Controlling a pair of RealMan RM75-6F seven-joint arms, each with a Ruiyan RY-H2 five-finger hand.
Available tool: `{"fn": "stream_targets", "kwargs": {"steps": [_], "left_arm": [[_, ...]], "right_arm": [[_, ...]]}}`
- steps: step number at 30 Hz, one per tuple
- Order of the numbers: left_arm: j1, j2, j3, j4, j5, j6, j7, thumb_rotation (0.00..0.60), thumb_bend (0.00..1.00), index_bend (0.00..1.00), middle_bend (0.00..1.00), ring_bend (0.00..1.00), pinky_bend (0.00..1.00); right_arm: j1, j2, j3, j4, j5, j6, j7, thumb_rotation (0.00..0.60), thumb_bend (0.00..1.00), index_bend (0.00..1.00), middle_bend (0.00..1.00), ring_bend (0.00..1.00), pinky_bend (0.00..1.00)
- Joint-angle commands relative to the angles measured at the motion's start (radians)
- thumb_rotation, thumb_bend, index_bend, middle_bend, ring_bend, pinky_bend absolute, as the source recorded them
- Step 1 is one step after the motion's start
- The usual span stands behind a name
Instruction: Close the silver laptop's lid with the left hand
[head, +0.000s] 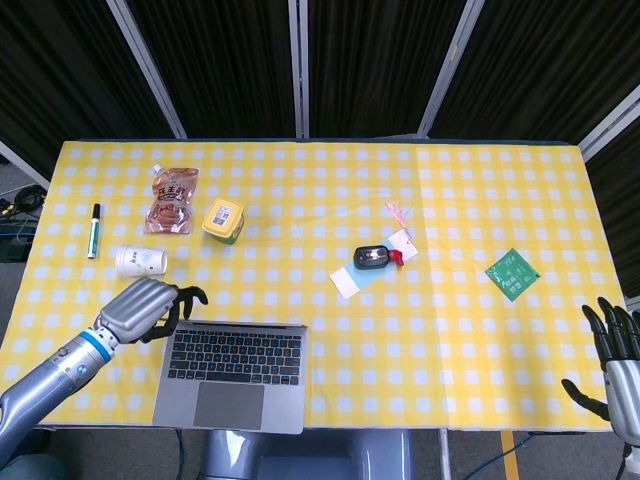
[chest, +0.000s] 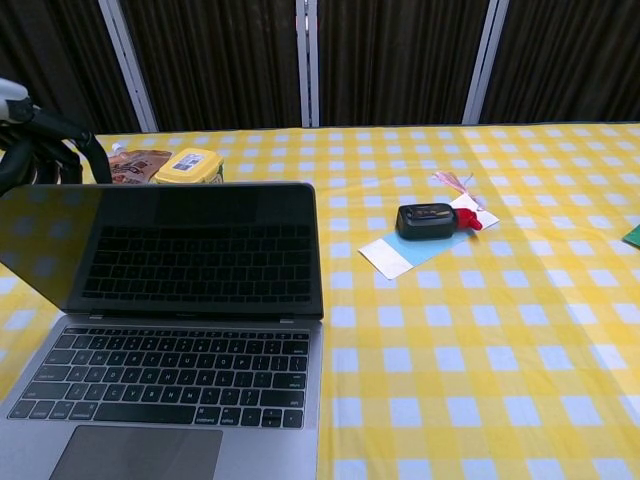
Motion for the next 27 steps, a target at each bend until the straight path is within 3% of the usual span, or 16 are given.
{"fn": "stream_targets", "kwargs": {"steps": [1, 9, 21, 27], "left_arm": [[0.016, -0.002, 0.024, -0.001, 0.045, 0.016, -0.027, 0.6, 1.0, 0.31, 0.48, 0.48, 0.52], [0.025, -0.018, 0.095, 0.011, 0.163, 0.003, -0.1, 0.6, 1.0, 0.31, 0.48, 0.48, 0.52], [0.002, -0.088, 0.144, 0.05, 0.278, 0.005, -0.139, 0.6, 1.0, 0.32, 0.48, 0.48, 0.51], [0.001, -0.166, 0.188, 0.091, 0.396, 0.064, -0.14, 0.6, 1.0, 0.34, 0.47, 0.48, 0.51]], "right_arm": [[-0.001, 0.001, -0.001, -0.001, -0.003, 0.003, 0.001, 0.6, 0.0, 0.0, 0.0, 0.0, 0.0], [-0.006, 0.004, -0.001, -0.002, -0.007, 0.012, 0.007, 0.6, 0.0, 0.0, 0.0, 0.0, 0.0], [-0.005, 0.003, -0.001, -0.002, -0.006, 0.008, 0.002, 0.6, 0.0, 0.0, 0.0, 0.0, 0.0], [-0.004, 0.001, 0.0, -0.001, -0.003, 0.006, -0.001, 0.6, 0.0, 0.0, 0.0, 0.0, 0.0]]}}
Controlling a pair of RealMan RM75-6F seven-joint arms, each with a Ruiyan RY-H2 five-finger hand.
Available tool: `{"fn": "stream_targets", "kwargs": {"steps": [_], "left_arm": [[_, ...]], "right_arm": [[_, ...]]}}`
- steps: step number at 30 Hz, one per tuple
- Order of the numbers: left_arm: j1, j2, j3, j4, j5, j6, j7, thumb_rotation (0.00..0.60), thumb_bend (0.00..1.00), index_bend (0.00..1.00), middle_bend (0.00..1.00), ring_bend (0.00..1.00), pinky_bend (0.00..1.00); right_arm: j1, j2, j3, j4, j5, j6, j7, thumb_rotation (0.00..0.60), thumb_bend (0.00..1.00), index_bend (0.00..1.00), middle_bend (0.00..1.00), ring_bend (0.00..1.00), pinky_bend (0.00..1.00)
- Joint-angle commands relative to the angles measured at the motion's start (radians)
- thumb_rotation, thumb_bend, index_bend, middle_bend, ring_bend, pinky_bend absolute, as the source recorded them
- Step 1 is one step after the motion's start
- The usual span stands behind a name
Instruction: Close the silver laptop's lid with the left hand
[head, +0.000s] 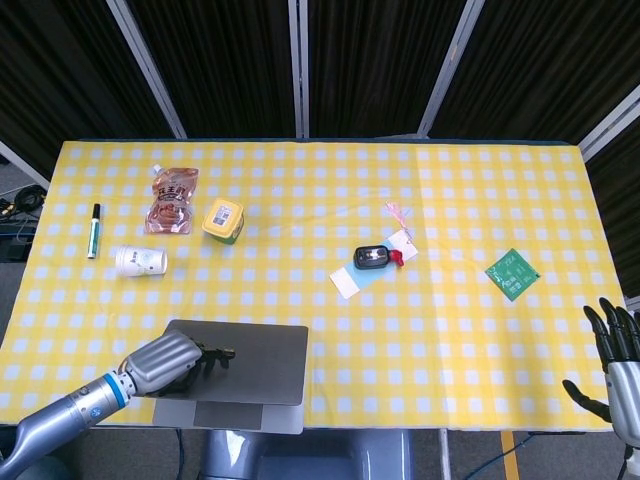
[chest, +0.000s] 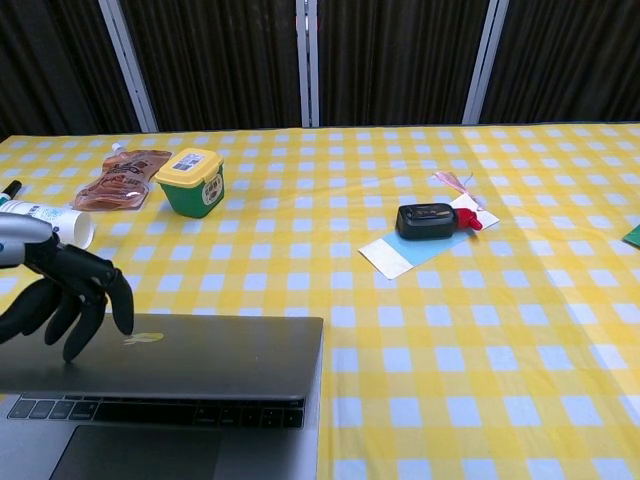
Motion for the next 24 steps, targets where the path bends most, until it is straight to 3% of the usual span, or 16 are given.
{"fn": "stream_targets", "kwargs": {"steps": [1, 11, 24], "left_arm": [[-0.002, -0.066, 0.041, 0.045, 0.101, 0.041, 0.015, 0.6, 1.0, 0.34, 0.47, 0.48, 0.51], [0.007, -0.206, 0.092, 0.175, 0.169, 0.08, 0.096, 0.6, 1.0, 0.37, 0.47, 0.48, 0.51], [0.027, -0.294, 0.127, 0.284, 0.169, 0.108, 0.161, 0.6, 1.0, 0.37, 0.47, 0.48, 0.51]], "right_arm": [[0.001, -0.001, 0.0, 0.001, 0.001, -0.003, -0.003, 0.6, 0.0, 0.0, 0.0, 0.0, 0.0], [0.002, -0.001, 0.001, 0.0, 0.006, -0.006, -0.006, 0.6, 0.0, 0.0, 0.0, 0.0, 0.0], [0.001, 0.001, 0.001, -0.001, 0.003, -0.004, -0.001, 0.6, 0.0, 0.0, 0.0, 0.0, 0.0]]}}
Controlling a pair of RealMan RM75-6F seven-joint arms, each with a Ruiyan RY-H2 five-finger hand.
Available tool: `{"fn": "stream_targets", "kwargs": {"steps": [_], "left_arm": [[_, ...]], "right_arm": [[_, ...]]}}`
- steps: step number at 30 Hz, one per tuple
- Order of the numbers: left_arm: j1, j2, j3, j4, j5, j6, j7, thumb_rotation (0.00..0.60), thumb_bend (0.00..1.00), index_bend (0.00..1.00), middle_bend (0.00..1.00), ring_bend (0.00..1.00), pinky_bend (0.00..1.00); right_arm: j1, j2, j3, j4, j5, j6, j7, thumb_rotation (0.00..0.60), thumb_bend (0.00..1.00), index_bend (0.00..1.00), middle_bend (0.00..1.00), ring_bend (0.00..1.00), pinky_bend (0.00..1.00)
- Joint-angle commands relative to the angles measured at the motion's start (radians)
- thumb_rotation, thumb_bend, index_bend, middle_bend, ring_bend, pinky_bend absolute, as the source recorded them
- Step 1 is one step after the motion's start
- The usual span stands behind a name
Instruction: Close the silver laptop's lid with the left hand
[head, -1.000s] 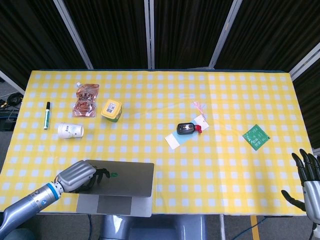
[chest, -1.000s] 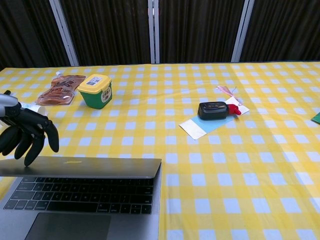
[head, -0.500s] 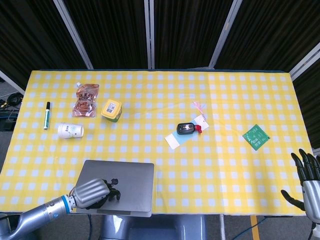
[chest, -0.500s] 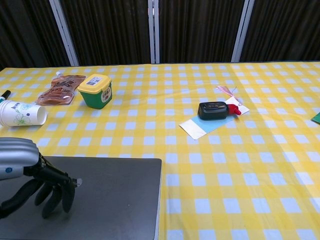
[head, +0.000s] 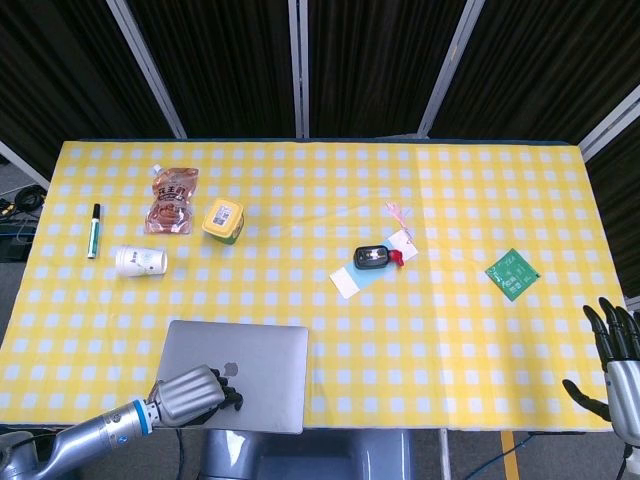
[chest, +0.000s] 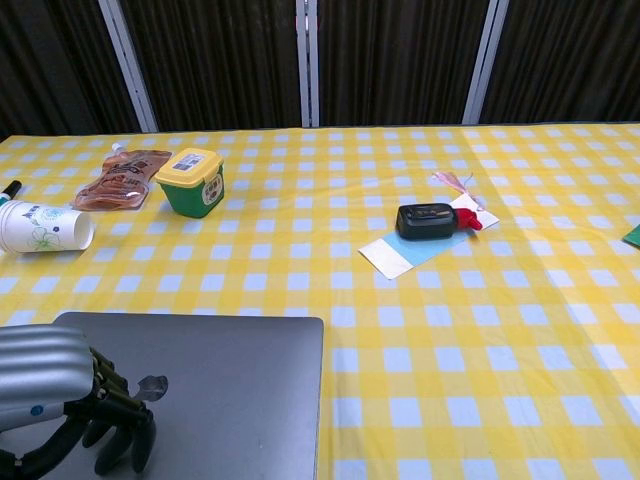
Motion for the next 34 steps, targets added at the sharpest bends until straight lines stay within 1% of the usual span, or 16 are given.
{"fn": "stream_targets", "kwargs": {"steps": [1, 11, 14, 19, 20, 22, 23, 24, 25, 26, 27, 28, 29, 32, 33, 34], "left_arm": [[0.003, -0.018, 0.01, 0.021, -0.006, 0.001, -0.001, 0.6, 1.0, 0.37, 0.47, 0.48, 0.51], [0.017, -0.07, 0.033, 0.084, -0.049, 0.014, -0.048, 0.6, 1.0, 0.37, 0.47, 0.48, 0.51], [0.025, -0.044, 0.018, 0.073, -0.049, 0.089, -0.07, 0.6, 1.0, 0.37, 0.47, 0.48, 0.51], [0.066, 0.045, -0.046, 0.036, -0.076, 0.297, -0.112, 0.6, 1.0, 0.37, 0.47, 0.48, 0.5], [0.087, 0.061, -0.068, 0.03, -0.1, 0.348, -0.105, 0.6, 1.0, 0.36, 0.45, 0.47, 0.47], [0.128, 0.09, -0.101, 0.012, -0.161, 0.403, -0.061, 0.6, 0.99, 0.32, 0.38, 0.4, 0.38], [0.137, 0.096, -0.106, 0.003, -0.175, 0.41, -0.047, 0.6, 0.92, 0.28, 0.3, 0.31, 0.28], [0.148, 0.104, -0.115, -0.006, -0.197, 0.42, -0.032, 0.599, 0.81, 0.22, 0.22, 0.22, 0.2], [0.161, 0.113, -0.122, -0.015, -0.222, 0.428, -0.017, 0.599, 0.58, 0.13, 0.11, 0.11, 0.1], [0.174, 0.122, -0.128, -0.026, -0.25, 0.433, 0.0, 0.599, 0.3, 0.05, 0.03, 0.03, 0.03], [0.194, 0.136, -0.138, -0.046, -0.293, 0.442, 0.028, 0.6, 0.16, 0.02, 0.01, 0.01, 0.0], [0.215, 0.144, -0.15, -0.067, -0.334, 0.458, 0.059, 0.6, 0.04, 0.0, 0.0, 0.0, 0.0], [0.231, 0.148, -0.158, -0.079, -0.361, 0.471, 0.081, 0.6, 0.0, 0.0, 0.0, 0.0, 0.0], [0.304, 0.165, -0.175, -0.136, -0.47, 0.527, 0.19, 0.6, 0.0, 0.0, 0.0, 0.0, 0.0], [0.348, 0.159, -0.181, -0.138, -0.516, 0.577, 0.214, 0.6, 0.0, 0.0, 0.0, 0.0, 0.0], [0.377, 0.146, -0.179, -0.141, -0.538, 0.602, 0.23, 0.6, 0.0, 0.0, 0.0, 0.0, 0.0]], "right_arm": [[0.0, 0.0, 0.0, 0.001, 0.0, 0.0, 0.001, 0.6, 0.0, 0.0, 0.0, 0.0, 0.0], [-0.002, 0.004, -0.002, 0.002, -0.003, 0.002, 0.013, 0.6, 0.0, 0.0, 0.0, 0.0, 0.0], [-0.003, 0.005, -0.002, 0.001, -0.005, 0.005, 0.014, 0.6, 0.0, 0.0, 0.0, 0.0, 0.0], [-0.004, 0.007, -0.002, 0.0, -0.009, 0.009, 0.018, 0.6, 0.0, 0.0, 0.0, 0.0, 0.0], [-0.005, 0.007, -0.003, -0.001, -0.01, 0.01, 0.02, 0.6, 0.0, 0.0, 0.0, 0.0, 0.0], [-0.005, 0.008, -0.004, -0.002, -0.014, 0.011, 0.021, 0.6, 0.0, 0.0, 0.0, 0.0, 0.0], [-0.005, 0.008, -0.004, -0.002, -0.014, 0.012, 0.021, 0.6, 0.0, 0.0, 0.0, 0.0, 0.0], [-0.005, 0.008, -0.004, -0.002, -0.015, 0.012, 0.022, 0.6, 0.0, 0.0, 0.0, 0.0, 0.0], [-0.005, 0.008, -0.005, -0.002, -0.017, 0.012, 0.023, 0.6, 0.0, 0.0, 0.0, 0.0, 0.0], [-0.005, 0.009, -0.005, -0.003, -0.018, 0.012, 0.024, 0.6, 0.0, 0.0, 0.0, 0.0, 0.0], [-0.005, 0.009, -0.006, -0.003, -0.02, 0.013, 0.026, 0.6, 0.0, 0.0, 0.0, 0.0, 0.0], [-0.005, 0.01, -0.006, -0.002, -0.022, 0.013, 0.028, 0.6, 0.0, 0.0, 0.0, 0.0, 0.0], [-0.006, 0.01, -0.006, -0.002, -0.022, 0.014, 0.029, 0.6, 0.0, 0.0, 0.0, 0.0, 0.0], [-0.006, 0.01, -0.005, 0.003, -0.02, 0.015, 0.036, 0.6, 0.0, 0.0, 0.0, 0.0, 0.0], [-0.004, 0.01, -0.004, 0.007, -0.018, 0.012, 0.04, 0.6, 0.0, 0.0, 0.0, 0.0, 0.0], [-0.002, 0.008, -0.003, 0.01, -0.019, 0.011, 0.044, 0.6, 0.0, 0.0, 0.0, 0.0, 0.0]]}}
